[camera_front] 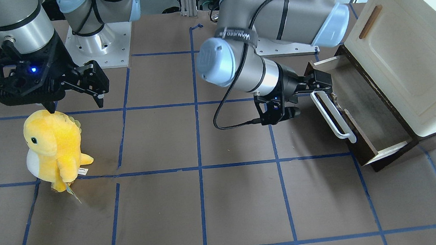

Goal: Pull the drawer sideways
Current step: 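Open the left gripper and lift it off the handle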

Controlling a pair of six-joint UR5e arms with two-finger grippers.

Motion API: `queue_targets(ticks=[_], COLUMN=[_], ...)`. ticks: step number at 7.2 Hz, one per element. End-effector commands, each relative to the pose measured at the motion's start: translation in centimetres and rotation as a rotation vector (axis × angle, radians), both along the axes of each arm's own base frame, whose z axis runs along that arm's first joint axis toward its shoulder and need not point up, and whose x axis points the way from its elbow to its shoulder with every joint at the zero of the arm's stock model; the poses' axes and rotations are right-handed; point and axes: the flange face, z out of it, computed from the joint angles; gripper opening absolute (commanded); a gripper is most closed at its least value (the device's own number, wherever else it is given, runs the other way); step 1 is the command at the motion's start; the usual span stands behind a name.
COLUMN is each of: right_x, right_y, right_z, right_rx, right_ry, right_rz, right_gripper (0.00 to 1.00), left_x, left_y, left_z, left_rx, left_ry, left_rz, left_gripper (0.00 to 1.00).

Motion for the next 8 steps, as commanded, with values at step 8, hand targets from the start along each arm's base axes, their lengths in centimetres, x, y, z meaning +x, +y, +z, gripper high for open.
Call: queue_targets(ticks=[8], right_x=[0.0], right_y=[0.0], right_z=[0.0], right_rx=[0.000], right_ry=[-0.001], right_rz=[0.000], right_gripper=[1.00], left_x=[9.5], left_y=[2.8], left_z=[14.3], left_rx=[-0.196], left_ry=[0.779], left_rz=[0.163], left_gripper=[1.00])
